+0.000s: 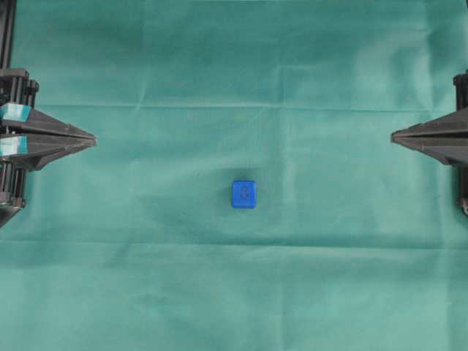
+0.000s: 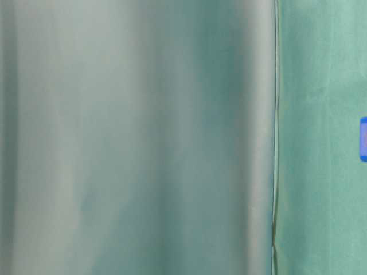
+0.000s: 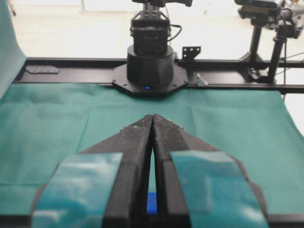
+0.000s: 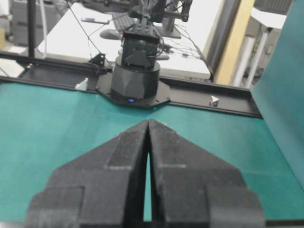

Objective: Handover the blue block to the right arm after grasping it with the left arm, then place it in the designated position.

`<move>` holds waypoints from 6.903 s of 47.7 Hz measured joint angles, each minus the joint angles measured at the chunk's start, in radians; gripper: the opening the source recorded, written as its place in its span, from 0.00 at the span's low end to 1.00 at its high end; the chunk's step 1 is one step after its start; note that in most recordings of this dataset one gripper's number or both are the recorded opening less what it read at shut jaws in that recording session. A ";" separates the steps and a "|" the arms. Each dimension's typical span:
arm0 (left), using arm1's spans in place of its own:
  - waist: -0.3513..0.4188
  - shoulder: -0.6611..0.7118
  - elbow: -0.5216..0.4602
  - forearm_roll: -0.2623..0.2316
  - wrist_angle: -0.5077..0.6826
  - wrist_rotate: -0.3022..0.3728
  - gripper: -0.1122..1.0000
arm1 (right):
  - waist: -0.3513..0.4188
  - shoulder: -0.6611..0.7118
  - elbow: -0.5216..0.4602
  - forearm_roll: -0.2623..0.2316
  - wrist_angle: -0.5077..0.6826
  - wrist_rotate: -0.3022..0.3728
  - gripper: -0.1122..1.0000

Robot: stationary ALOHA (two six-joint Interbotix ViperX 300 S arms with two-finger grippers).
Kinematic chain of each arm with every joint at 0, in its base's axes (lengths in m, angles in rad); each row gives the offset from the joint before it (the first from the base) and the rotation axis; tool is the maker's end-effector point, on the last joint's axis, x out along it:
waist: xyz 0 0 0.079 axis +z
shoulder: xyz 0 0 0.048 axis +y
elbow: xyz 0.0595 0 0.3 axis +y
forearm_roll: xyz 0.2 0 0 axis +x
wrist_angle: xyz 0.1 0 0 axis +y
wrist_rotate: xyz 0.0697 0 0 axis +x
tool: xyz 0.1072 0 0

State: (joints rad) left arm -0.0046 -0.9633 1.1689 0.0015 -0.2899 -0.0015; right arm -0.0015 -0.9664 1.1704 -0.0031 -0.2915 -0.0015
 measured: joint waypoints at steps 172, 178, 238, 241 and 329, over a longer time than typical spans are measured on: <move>0.029 0.818 -0.736 0.000 0.617 -0.012 1.00 | -0.049 0.035 -0.026 0.078 0.063 0.049 0.95; 0.029 0.856 -0.798 -0.002 0.747 -0.012 1.00 | -0.049 0.035 -0.028 0.078 0.067 0.049 0.95; 0.017 0.908 -0.891 -0.002 0.877 -0.014 1.00 | -0.055 0.044 -0.028 0.078 0.074 0.048 0.95; 0.017 0.908 -0.891 -0.002 0.874 -0.014 1.00 | -0.055 0.044 -0.028 0.078 0.072 0.048 0.95; -0.002 1.235 -0.707 -0.002 0.476 -0.026 0.98 | -0.087 0.066 -0.028 0.071 0.092 0.048 0.95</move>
State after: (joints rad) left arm -0.0061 0.2715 0.4617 0.0000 0.1856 -0.0276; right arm -0.0890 -0.9004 1.1428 0.0675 -0.1994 0.0460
